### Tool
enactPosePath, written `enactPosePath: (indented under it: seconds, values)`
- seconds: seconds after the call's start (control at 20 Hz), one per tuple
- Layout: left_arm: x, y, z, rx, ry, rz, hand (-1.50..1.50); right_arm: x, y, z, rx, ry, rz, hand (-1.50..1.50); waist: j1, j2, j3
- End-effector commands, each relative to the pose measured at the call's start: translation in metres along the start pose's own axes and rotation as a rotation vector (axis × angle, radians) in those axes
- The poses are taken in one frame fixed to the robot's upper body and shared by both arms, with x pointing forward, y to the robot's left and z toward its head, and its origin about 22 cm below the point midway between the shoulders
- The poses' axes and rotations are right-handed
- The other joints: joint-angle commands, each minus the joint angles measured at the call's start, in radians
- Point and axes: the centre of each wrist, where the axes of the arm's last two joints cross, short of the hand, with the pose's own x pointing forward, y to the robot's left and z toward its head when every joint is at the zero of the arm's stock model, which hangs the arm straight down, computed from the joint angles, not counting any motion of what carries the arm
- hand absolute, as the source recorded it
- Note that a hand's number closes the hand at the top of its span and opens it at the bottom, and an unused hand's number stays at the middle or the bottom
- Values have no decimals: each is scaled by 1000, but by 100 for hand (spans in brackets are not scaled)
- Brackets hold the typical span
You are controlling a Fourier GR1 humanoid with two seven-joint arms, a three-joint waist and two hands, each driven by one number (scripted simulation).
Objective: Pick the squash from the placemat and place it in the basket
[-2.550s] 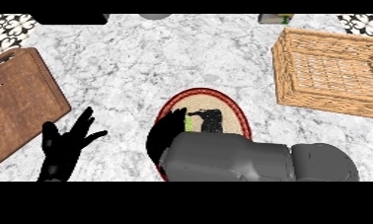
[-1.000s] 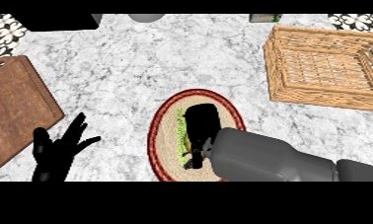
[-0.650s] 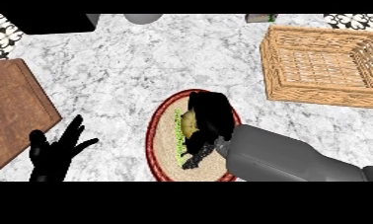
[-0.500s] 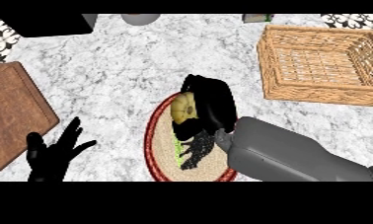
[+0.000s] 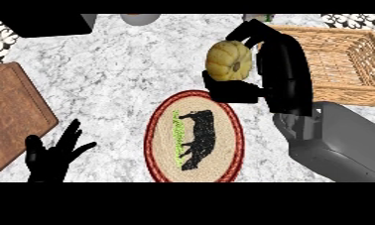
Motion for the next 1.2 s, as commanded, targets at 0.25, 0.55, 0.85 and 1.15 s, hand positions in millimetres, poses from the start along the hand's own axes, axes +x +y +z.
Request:
enactPosePath:
  seconds: [0.25, 0.55, 0.85, 1.15]
  values:
    - [-10, 1, 2, -7, 58, -35, 0, 15, -118, -12, -245, 174, -53, 150, 40, 17, -6]
    - [8, -5, -2, -53, 32, -55, 0, -7, -169, -38, -288, 277, -16, 150, 67, 25, -6]
    - [4, -18, -13, -70, 33, -48, 0, -35, -181, -61, -289, 289, 49, 150, 86, 31, -7]
    - [12, -7, -19, -70, 21, -55, 0, -83, -162, -73, -261, 307, 66, 150, 88, 32, -6]
